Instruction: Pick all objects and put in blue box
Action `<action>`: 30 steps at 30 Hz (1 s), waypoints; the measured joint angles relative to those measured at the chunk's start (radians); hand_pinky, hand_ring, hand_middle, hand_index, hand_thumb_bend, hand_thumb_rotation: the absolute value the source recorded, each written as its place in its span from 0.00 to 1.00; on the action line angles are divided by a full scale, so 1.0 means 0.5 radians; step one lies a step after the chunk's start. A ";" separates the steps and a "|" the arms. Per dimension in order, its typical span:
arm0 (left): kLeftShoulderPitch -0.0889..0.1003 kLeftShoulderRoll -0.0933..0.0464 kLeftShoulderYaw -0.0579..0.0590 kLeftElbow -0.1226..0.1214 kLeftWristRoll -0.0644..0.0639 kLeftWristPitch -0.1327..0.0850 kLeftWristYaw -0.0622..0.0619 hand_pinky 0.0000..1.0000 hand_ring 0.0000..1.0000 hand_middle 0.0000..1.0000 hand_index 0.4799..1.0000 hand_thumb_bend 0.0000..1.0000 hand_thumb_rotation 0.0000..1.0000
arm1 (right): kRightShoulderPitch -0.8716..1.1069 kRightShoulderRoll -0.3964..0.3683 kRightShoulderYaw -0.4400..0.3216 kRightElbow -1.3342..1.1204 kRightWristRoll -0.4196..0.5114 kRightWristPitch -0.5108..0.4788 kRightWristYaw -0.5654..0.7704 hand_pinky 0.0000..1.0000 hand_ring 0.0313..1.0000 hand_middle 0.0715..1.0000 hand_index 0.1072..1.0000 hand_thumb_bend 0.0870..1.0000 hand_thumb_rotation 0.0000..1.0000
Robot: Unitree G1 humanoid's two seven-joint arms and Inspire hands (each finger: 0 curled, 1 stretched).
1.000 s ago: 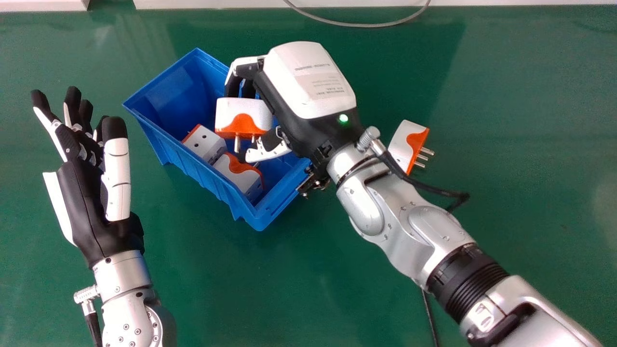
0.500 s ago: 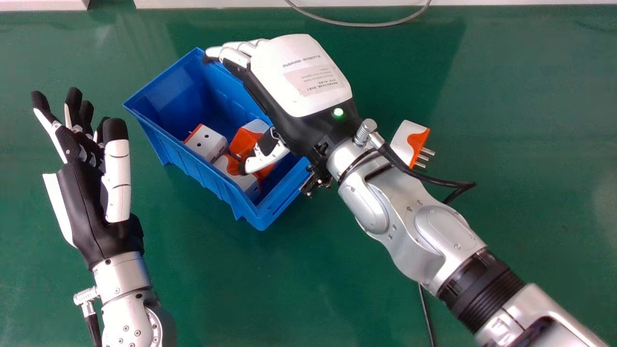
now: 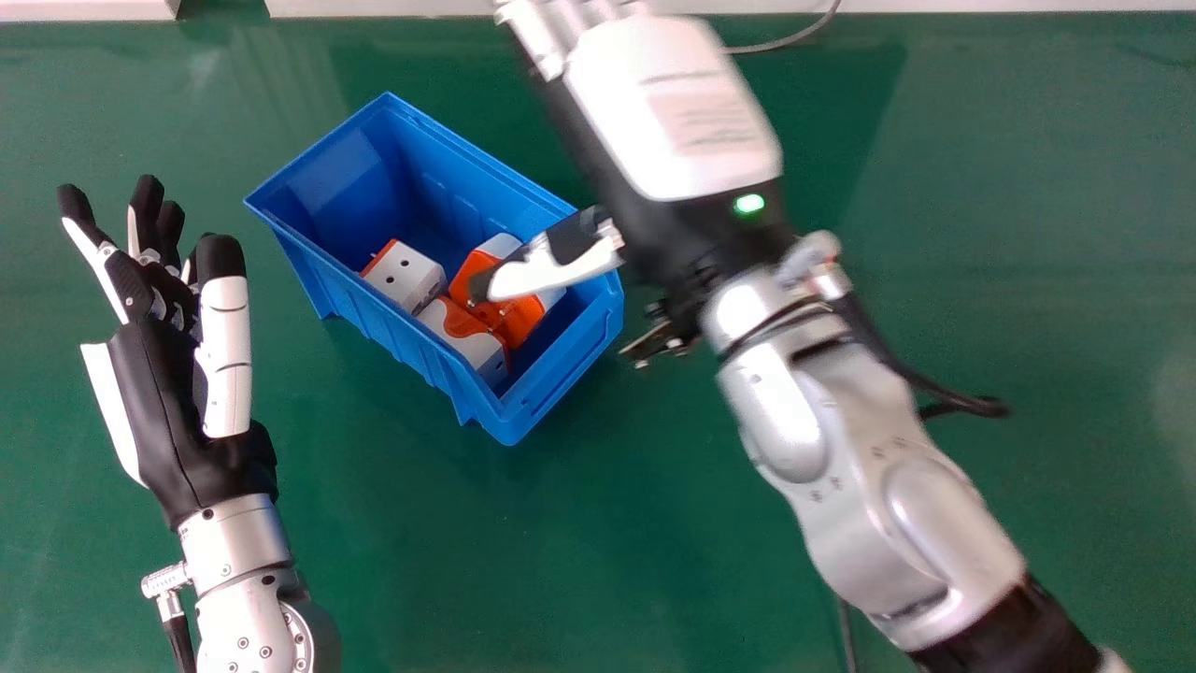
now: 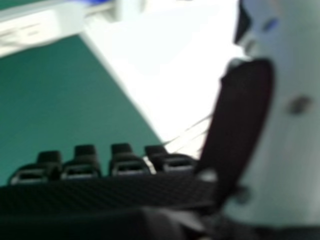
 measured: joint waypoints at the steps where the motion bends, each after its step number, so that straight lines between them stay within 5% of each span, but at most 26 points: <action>1: 0.002 0.000 0.000 0.000 -0.006 0.001 -0.010 0.90 0.96 0.97 0.93 0.75 0.71 | 0.030 -0.010 -0.031 -0.063 -0.004 0.058 0.053 1.00 1.00 1.00 1.00 1.00 0.36; 10: 0.015 -0.009 -0.008 -0.010 -0.052 0.011 -0.084 0.92 0.97 0.97 0.95 0.74 0.69 | 0.121 -0.153 -0.304 -0.307 -0.028 0.403 0.401 1.00 1.00 1.00 1.00 1.00 0.30; 18: 0.036 -0.020 -0.011 -0.049 -0.051 0.018 -0.080 0.93 0.97 0.97 0.96 0.72 0.70 | 0.064 -0.288 -0.329 -0.190 0.002 0.640 0.894 1.00 1.00 1.00 1.00 1.00 0.26; 21: 0.040 -0.037 -0.011 -0.057 -0.042 0.023 -0.057 0.92 0.97 0.97 0.96 0.71 0.69 | -0.070 -0.328 -0.311 0.085 0.022 0.659 0.997 1.00 1.00 1.00 1.00 1.00 0.22; 30: 0.048 -0.053 -0.010 -0.065 -0.039 0.038 -0.057 0.93 0.98 0.98 0.97 0.69 0.70 | -0.376 -0.340 -0.161 0.956 0.149 0.440 0.898 0.99 1.00 1.00 1.00 1.00 0.20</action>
